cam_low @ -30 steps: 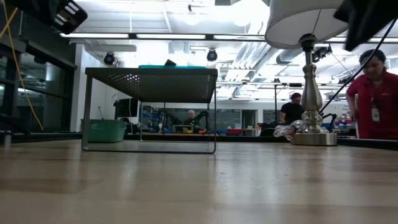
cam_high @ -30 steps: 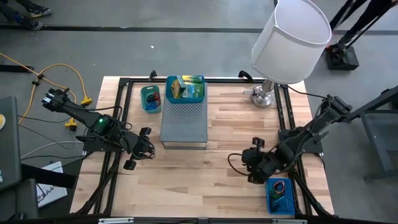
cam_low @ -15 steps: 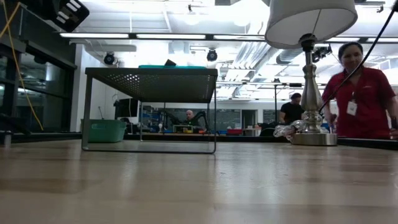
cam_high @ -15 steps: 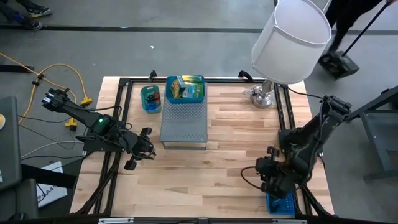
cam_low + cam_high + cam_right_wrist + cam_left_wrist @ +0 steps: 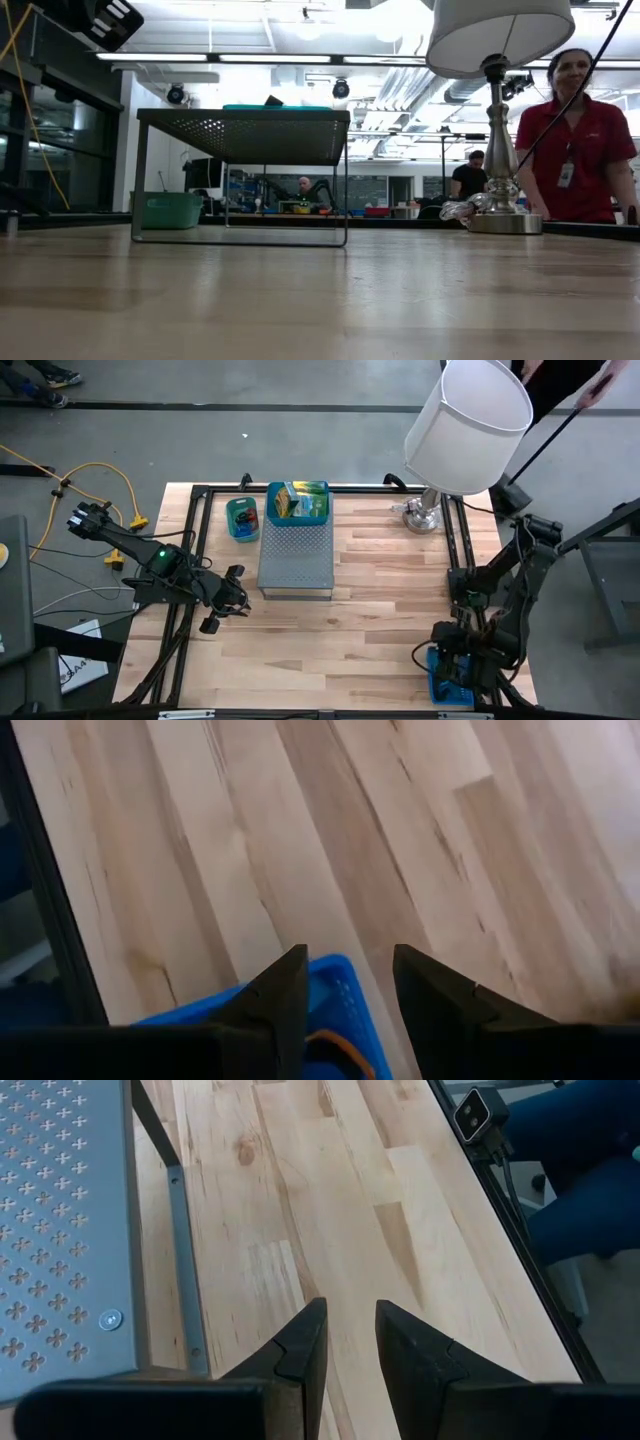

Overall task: Pick & Place Office Desk Supplies
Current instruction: Put the blue basket with rubberbands on the shelf

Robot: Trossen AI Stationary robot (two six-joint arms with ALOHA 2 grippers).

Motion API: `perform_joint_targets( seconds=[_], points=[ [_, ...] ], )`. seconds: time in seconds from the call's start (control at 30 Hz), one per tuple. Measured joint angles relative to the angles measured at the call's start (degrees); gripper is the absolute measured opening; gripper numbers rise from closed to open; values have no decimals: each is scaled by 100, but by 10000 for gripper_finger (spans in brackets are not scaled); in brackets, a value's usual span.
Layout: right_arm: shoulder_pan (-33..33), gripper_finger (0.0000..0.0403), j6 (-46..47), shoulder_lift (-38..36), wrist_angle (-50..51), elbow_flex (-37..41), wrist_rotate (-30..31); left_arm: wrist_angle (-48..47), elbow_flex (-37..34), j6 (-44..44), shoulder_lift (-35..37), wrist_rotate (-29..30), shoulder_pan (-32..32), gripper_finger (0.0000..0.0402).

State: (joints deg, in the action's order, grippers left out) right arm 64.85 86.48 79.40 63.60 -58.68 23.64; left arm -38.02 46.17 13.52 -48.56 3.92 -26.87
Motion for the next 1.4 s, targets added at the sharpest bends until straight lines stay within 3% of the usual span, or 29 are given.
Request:
perform_joint_targets(
  seconds=[0.4, 0.53, 0.93, 1.4],
  points=[
    [272, 136, 85, 2, -329, 217, -154, -1, 0, -1, 0, 0, 1, 83],
    [360, 136, 44, 2, -322, 219, -417, -2, 0, 0, 0, 0, 2, 83],
    [779, 136, 374, 213, 0, 300, -402, 0, 0, 0, 0, 0, 1, 83],
    [797, 136, 391, 264, -936, 1121, -458, 163, 0, -1, 0, 0, 0, 83]
  ],
)
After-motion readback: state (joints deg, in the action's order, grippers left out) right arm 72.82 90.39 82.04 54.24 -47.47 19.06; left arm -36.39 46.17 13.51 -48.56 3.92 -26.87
